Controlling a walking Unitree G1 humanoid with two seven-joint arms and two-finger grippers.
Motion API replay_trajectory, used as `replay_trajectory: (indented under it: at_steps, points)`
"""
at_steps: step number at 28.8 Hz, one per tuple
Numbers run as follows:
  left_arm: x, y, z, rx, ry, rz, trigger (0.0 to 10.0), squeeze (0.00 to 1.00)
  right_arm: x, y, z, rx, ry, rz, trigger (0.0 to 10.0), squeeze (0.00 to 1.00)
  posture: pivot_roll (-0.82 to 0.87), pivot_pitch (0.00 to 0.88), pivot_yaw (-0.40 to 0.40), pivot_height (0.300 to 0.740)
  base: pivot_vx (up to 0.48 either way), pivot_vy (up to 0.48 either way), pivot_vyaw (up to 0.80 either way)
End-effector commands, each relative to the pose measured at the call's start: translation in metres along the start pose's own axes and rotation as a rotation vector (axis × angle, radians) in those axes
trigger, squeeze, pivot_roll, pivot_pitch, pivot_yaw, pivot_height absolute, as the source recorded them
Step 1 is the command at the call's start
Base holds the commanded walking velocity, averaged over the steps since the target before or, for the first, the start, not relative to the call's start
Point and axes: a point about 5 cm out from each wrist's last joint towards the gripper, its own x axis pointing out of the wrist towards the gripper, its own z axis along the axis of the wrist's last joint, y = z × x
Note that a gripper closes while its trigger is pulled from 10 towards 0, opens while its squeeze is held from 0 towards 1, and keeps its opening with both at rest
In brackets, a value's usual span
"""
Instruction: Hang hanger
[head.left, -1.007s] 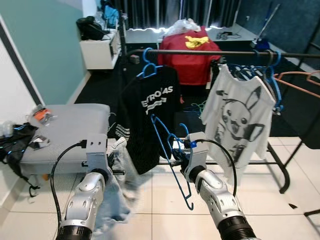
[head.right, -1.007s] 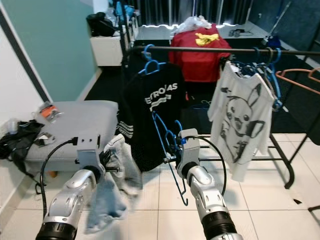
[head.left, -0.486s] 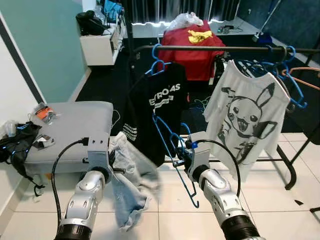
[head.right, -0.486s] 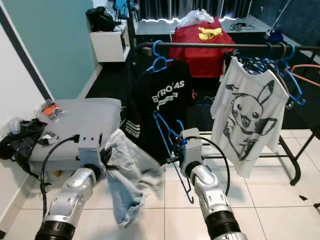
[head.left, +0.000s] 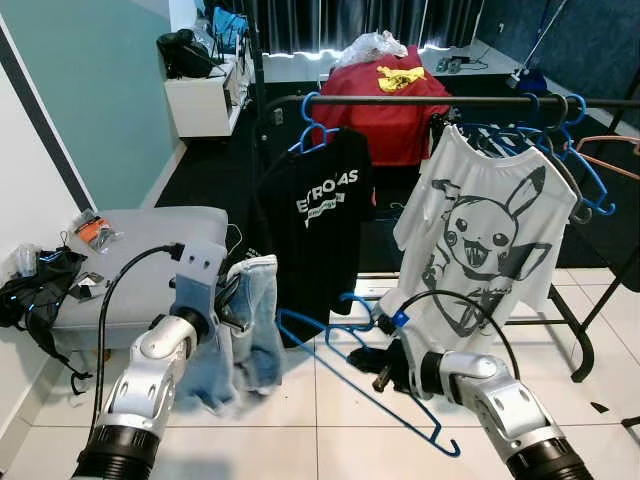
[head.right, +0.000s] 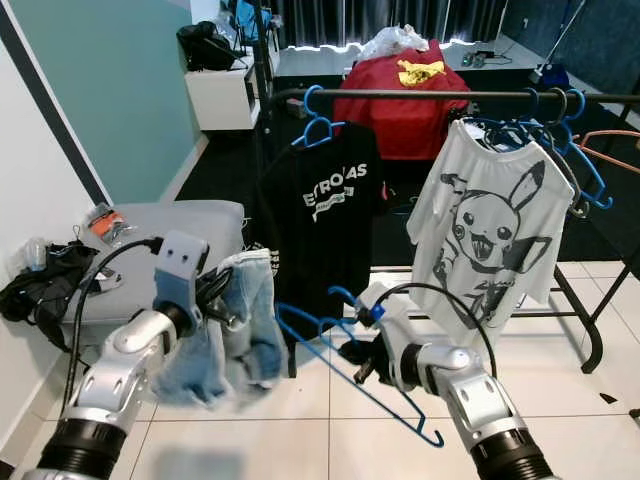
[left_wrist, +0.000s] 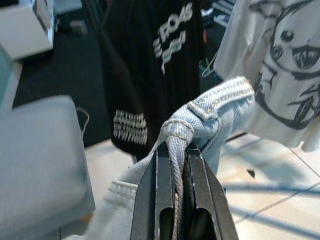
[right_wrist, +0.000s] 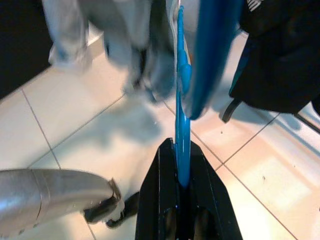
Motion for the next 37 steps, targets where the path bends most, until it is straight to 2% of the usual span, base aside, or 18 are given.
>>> replay_trajectory:
  at_steps: [1, 4, 8, 10, 11, 12, 13, 15, 16, 18, 20, 21, 24, 27, 28, 29, 32, 37]
  points:
    - [0.003, 0.006, 0.007, 0.051, -0.025, -0.012, 10.0, 0.0, 0.001, 0.001, 0.006, -0.037, 0.022, 0.02, 10.0, 0.0, 0.0, 0.0, 0.011, 0.74, 0.0, 0.0, 0.0]
    - [0.009, 0.014, 0.009, 0.113, 0.006, -0.004, 10.0, 0.0, -0.011, -0.007, 0.017, -0.088, 0.022, -0.003, 10.0, 0.0, 0.01, 0.0, 0.03, 0.74, 0.0, 0.0, 0.0]
    - [0.011, 0.021, 0.009, 0.153, 0.034, 0.013, 10.0, 0.0, -0.025, -0.014, 0.026, -0.106, 0.01, -0.027, 10.0, 0.0, 0.01, 0.0, 0.032, 0.74, 0.0, 0.0, 0.0]
    - [0.012, 0.029, 0.009, 0.168, 0.054, 0.03, 10.0, 0.0, -0.048, -0.017, 0.033, -0.108, -0.013, 0.018, 10.0, 0.0, 0.0, 0.0, 0.035, 0.74, 0.0, 0.0, 0.0]
    - [0.012, 0.029, 0.009, 0.168, 0.054, 0.03, 10.0, 0.0, -0.048, -0.017, 0.033, -0.108, -0.013, 0.018, 10.0, 0.0, 0.0, 0.0, 0.035, 0.74, 0.0, 0.0, 0.0]
    - [0.011, 0.034, 0.008, 0.173, 0.069, 0.033, 10.0, 0.0, -0.065, -0.017, 0.037, -0.11, -0.009, 0.052, 10.0, 0.0, 0.0, 0.0, 0.035, 0.74, 0.0, 0.0, 0.0]
    - [0.011, 0.034, 0.008, 0.173, 0.069, 0.033, 10.0, 0.0, -0.065, -0.017, 0.037, -0.11, -0.009, 0.052, 10.0, 0.0, 0.0, 0.0, 0.035, 0.74, 0.0, 0.0, 0.0]
    - [0.01, 0.044, 0.005, 0.18, 0.116, 0.061, 10.0, 0.0, -0.097, -0.017, 0.033, -0.114, 0.066, 0.109, 10.0, 0.0, -0.02, 0.0, 0.035, 0.74, 0.0, 0.0, 0.0]
    - [0.01, 0.044, 0.005, 0.18, 0.116, 0.061, 10.0, 0.0, -0.097, -0.017, 0.033, -0.114, 0.066, 0.109, 10.0, 0.0, -0.02, 0.0, 0.035, 0.74, 0.0, 0.0, 0.0]
    - [0.008, 0.05, 0.003, 0.181, 0.146, 0.069, 10.0, 0.0, -0.12, -0.023, 0.027, -0.114, 0.148, 0.106, 10.0, 0.0, -0.02, 0.0, 0.03, 0.74, 0.0, 0.0, 0.0]
    - [0.008, 0.05, 0.003, 0.181, 0.146, 0.069, 10.0, 0.0, -0.12, -0.023, 0.027, -0.114, 0.148, 0.106, 10.0, 0.0, -0.02, 0.0, 0.03, 0.74, 0.0, 0.0, 0.0]
    - [0.006, 0.054, 0.003, 0.191, 0.161, 0.059, 10.0, 0.0, -0.141, -0.03, 0.024, -0.109, 0.194, 0.095, 10.0, 0.0, -0.02, 0.0, 0.03, 0.74, 0.0, 0.0, 0.0]
    - [0.005, 0.059, 0.003, 0.193, 0.166, 0.061, 10.0, 0.0, -0.151, -0.032, 0.024, -0.113, 0.217, 0.104, 10.0, 0.0, -0.02, 0.0, 0.03, 0.74, 0.0, 0.0, 0.0]
    - [0.005, 0.06, 0.008, 0.15, 0.14, 0.052, 10.0, 0.0, -0.152, -0.033, 0.025, -0.135, 0.231, 0.11, 10.0, 0.0, -0.02, 0.0, 0.028, 0.74, 0.0, 0.0, 0.0]
    - [0.006, 0.057, 0.012, 0.134, 0.124, 0.019, 10.0, 0.0, -0.146, -0.032, 0.025, -0.133, 0.21, 0.12, 10.0, 0.0, -0.02, 0.0, 0.025, 0.74, 0.0, 0.0, 0.0]
    - [0.006, 0.057, 0.012, 0.134, 0.124, 0.019, 10.0, 0.0, -0.146, -0.032, 0.025, -0.133, 0.21, 0.12, 10.0, 0.0, -0.02, 0.0, 0.025, 0.74, 0.0, 0.0, 0.0]
    - [0.009, 0.045, 0.018, 0.194, 0.126, -0.121, 10.0, 0.0, -0.127, -0.029, 0.026, -0.13, 0.193, 0.159, 10.0, 0.0, -0.01, 0.0, 0.017, 0.74, 0.0, 0.0, 0.0]
    - [0.013, 0.036, 0.029, 0.19, 0.105, -0.215, 10.0, 0.0, -0.113, -0.033, 0.029, -0.182, 0.223, 0.106, 10.0, 0.0, -0.02, 0.0, 0.004, 0.74, 0.0, 0.0, 0.0]
